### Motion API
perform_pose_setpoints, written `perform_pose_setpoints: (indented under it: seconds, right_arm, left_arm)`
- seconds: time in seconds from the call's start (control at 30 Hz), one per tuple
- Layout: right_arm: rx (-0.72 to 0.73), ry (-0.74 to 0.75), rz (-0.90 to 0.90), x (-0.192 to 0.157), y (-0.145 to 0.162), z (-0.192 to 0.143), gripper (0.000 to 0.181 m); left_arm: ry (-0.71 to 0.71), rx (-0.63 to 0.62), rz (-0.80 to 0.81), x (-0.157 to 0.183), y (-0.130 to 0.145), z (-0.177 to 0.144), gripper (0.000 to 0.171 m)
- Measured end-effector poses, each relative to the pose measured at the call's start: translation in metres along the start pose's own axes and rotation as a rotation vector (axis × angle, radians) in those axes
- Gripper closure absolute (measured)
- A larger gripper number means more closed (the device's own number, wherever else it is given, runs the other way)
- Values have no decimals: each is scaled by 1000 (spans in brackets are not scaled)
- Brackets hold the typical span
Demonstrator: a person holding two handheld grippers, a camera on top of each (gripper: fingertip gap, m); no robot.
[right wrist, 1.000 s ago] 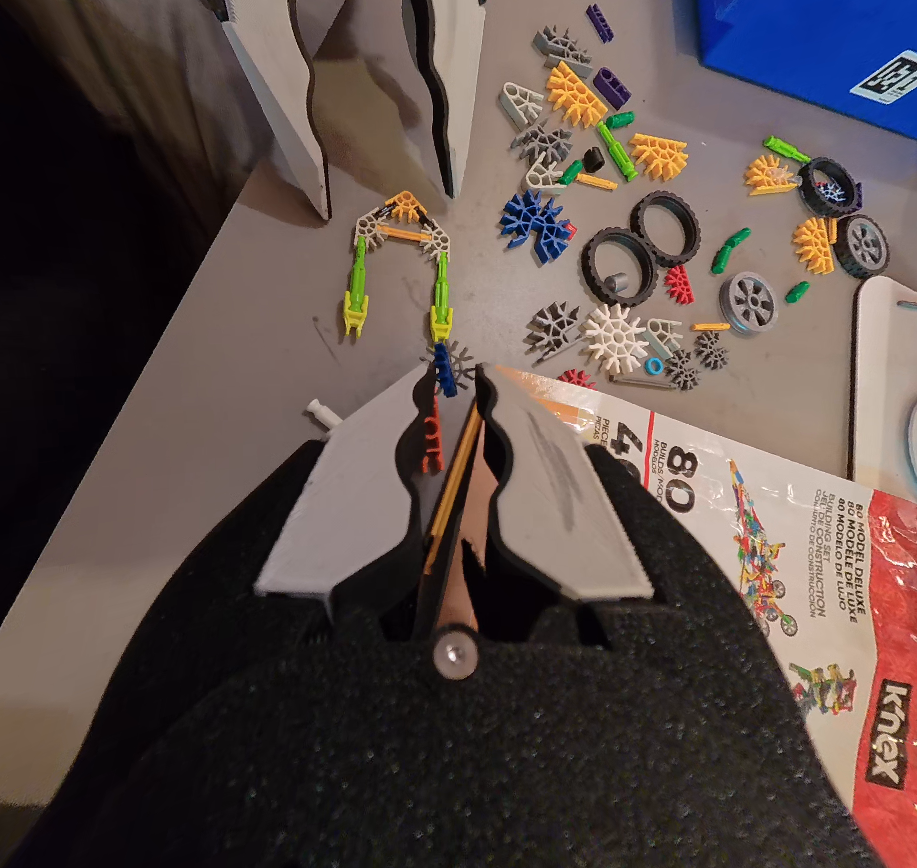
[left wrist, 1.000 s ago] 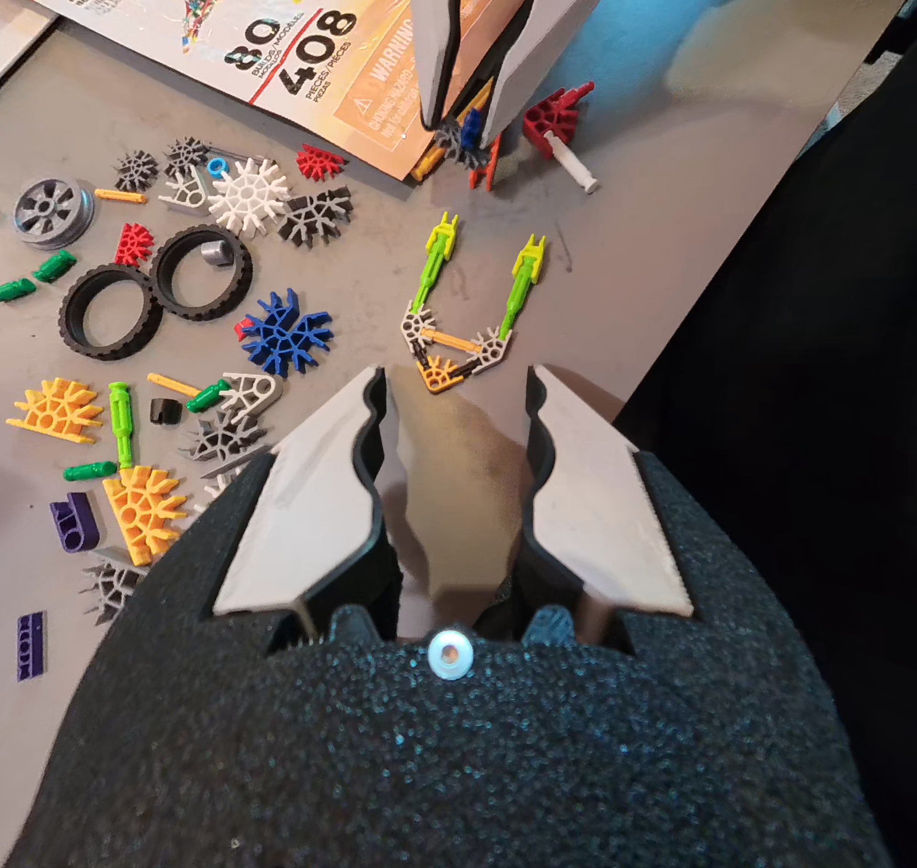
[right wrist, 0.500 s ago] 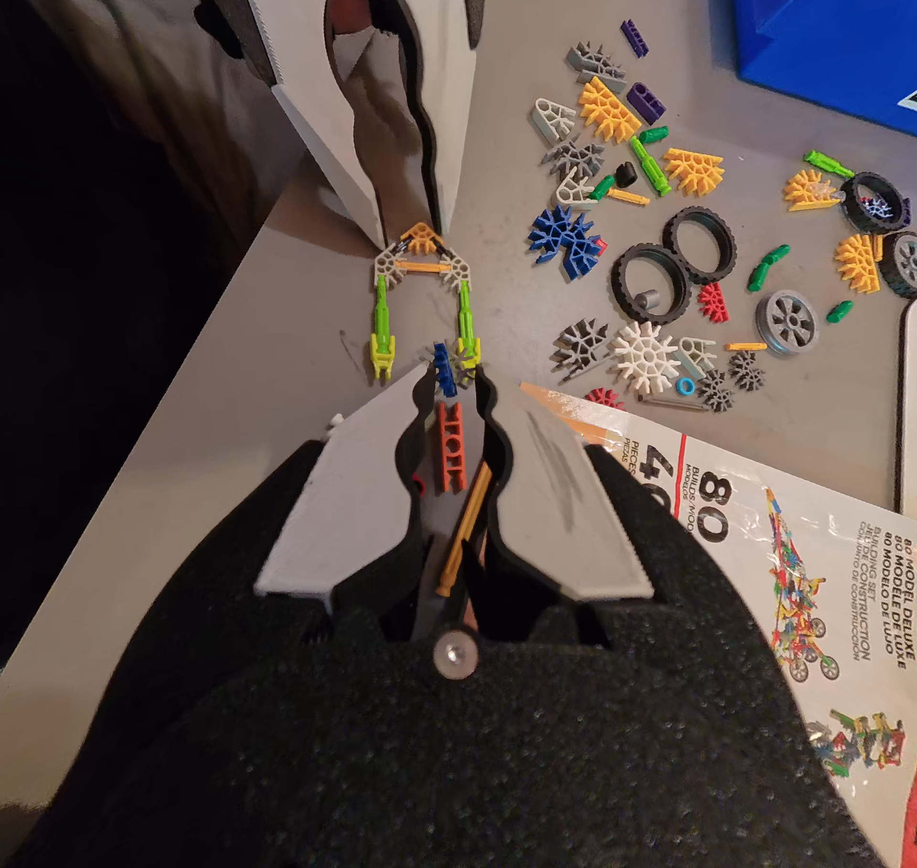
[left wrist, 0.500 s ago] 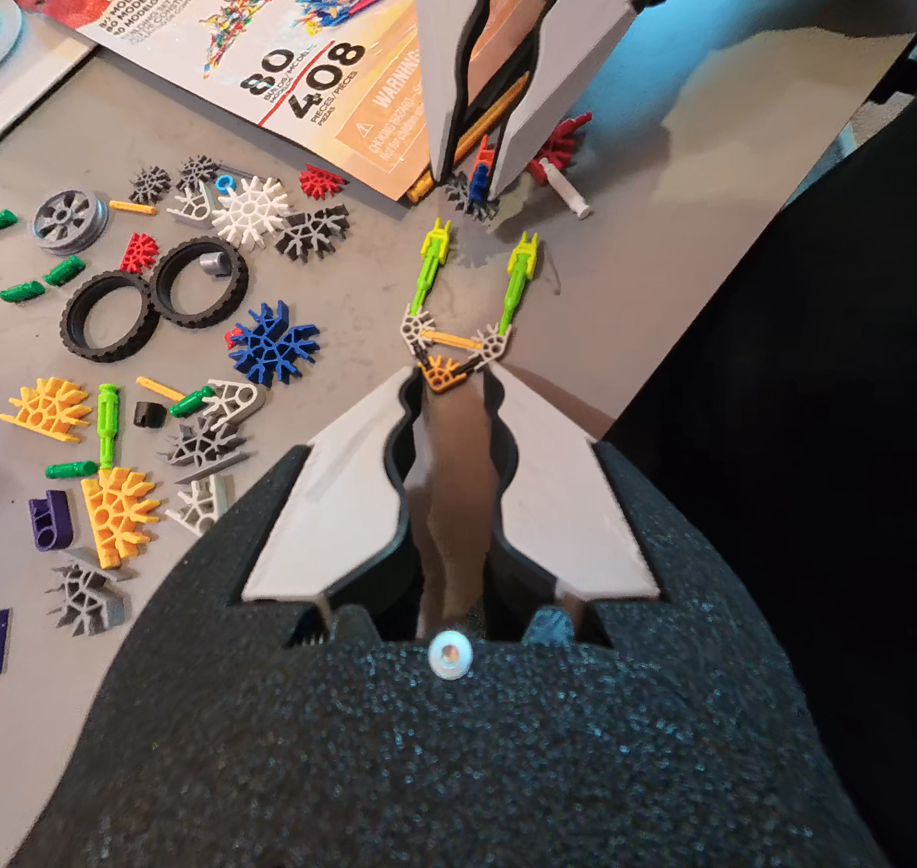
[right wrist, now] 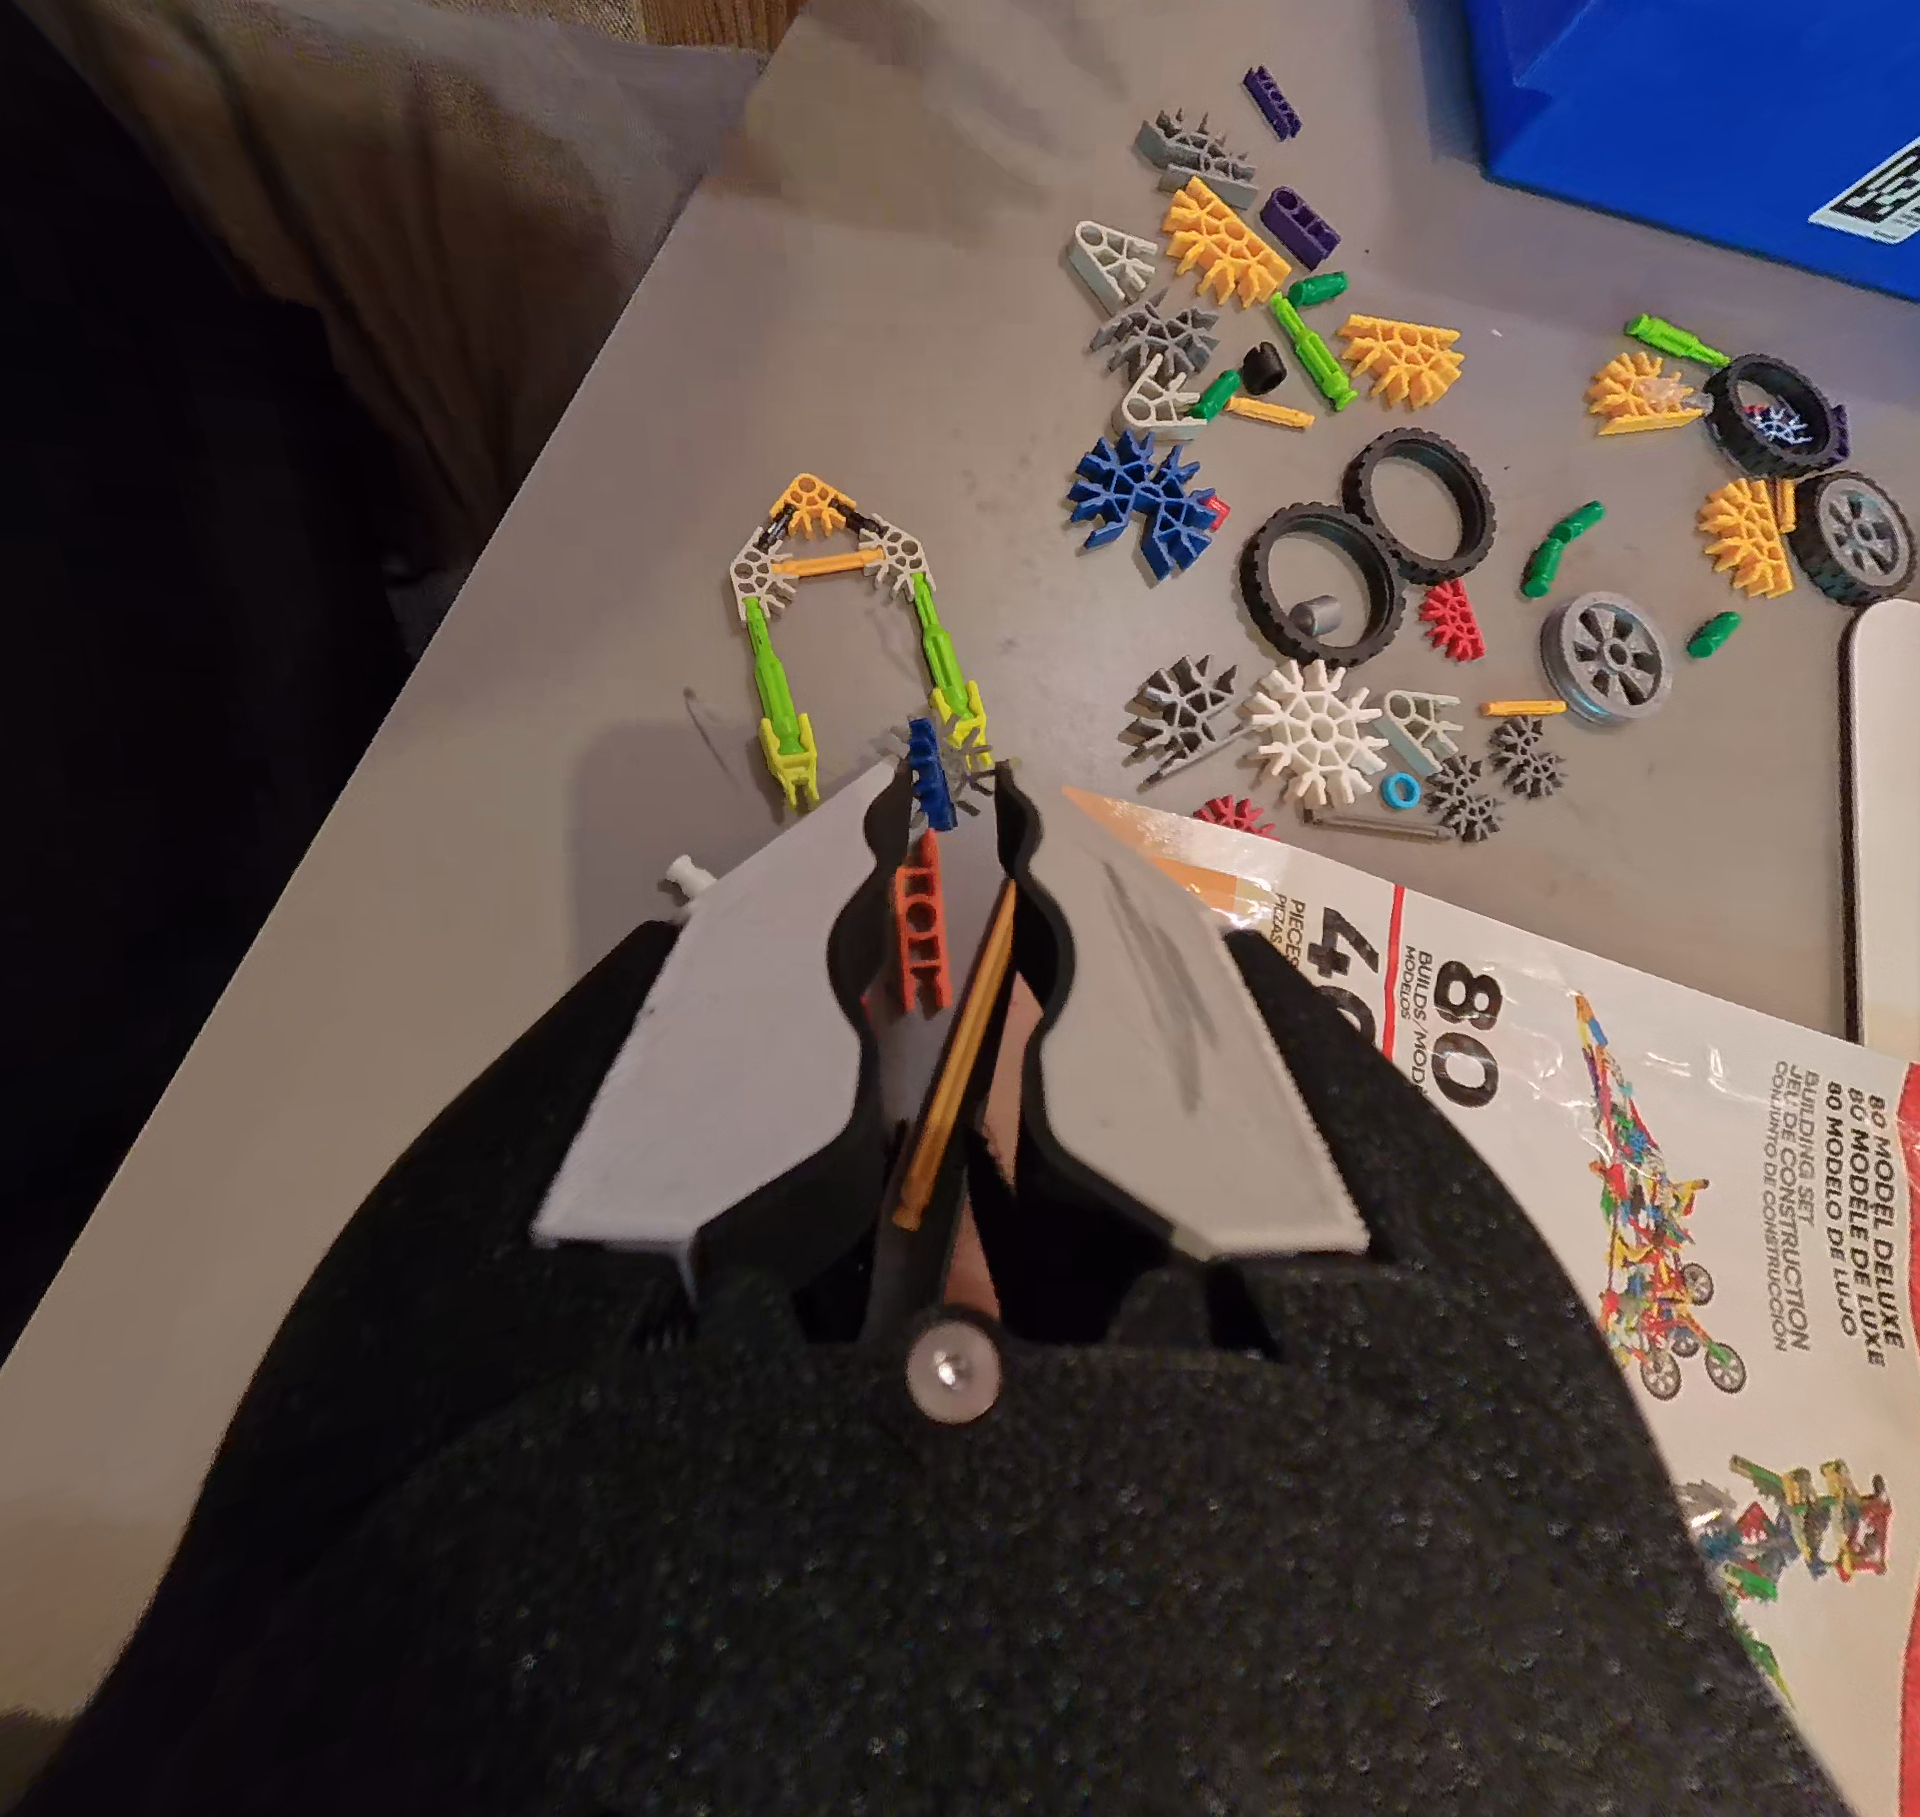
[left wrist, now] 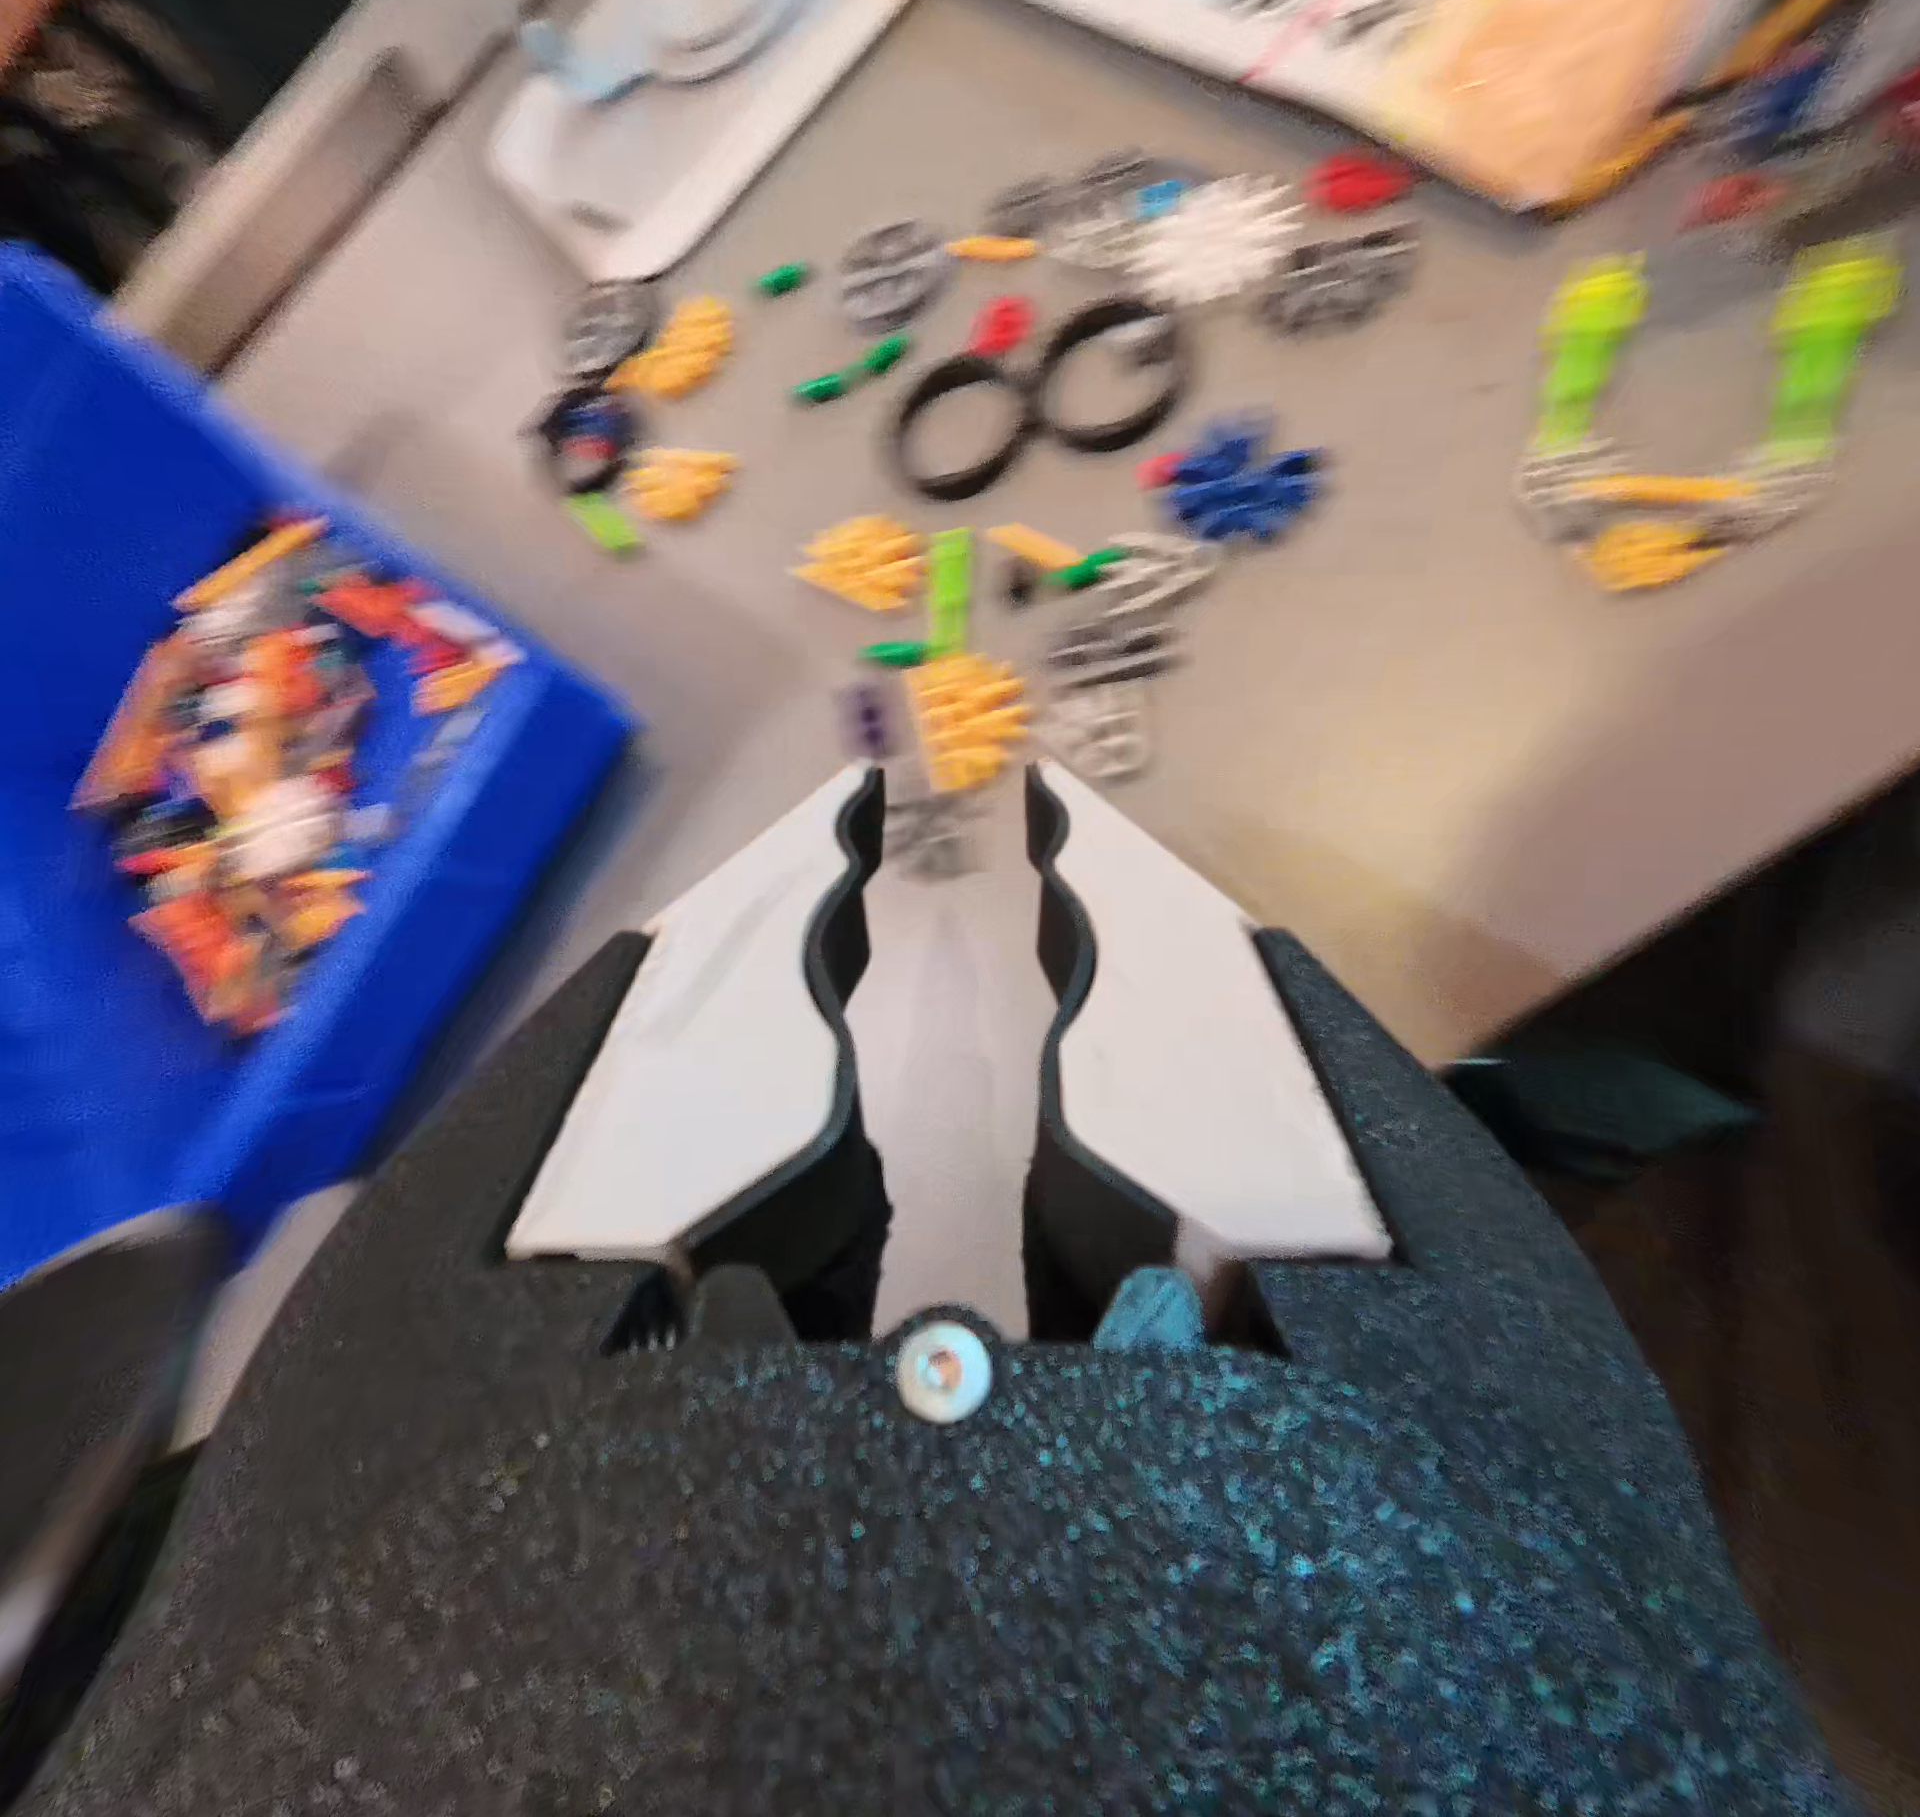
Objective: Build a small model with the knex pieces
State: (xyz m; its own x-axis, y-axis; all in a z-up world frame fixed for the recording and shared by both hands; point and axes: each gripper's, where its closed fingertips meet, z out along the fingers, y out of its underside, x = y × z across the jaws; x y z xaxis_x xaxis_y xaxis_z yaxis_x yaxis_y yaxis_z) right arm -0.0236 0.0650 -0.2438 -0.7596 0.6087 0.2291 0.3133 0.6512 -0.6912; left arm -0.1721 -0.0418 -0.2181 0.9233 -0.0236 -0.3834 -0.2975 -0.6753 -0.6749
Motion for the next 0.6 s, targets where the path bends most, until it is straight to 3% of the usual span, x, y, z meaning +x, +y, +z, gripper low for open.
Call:
perform_pose_setpoints:
  seconds: [0.17, 0.3, 0.4, 0.53, 0.6]
  right_arm:
    - [23, 9, -1, 2, -3, -3, 167]
    - [8, 32, 1, 6, 1, -4, 167]
    - [-11, 23, 9, 6, 6, -2, 167]
    - [-19, 20, 18, 7, 9, -1, 167]
    - [-11, 14, 19, 6, 8, -1, 167]
  left_arm:
    - [-195, -114, 72, -133, 13, -6, 157]
    - [-154, -146, 63, -199, 7, 20, 159]
    - [-82, -246, 144, -220, 18, 50, 159]
    - [36, -380, 250, -219, 40, 88, 166]
    - [72, -487, 204, -219, 55, 102, 167]
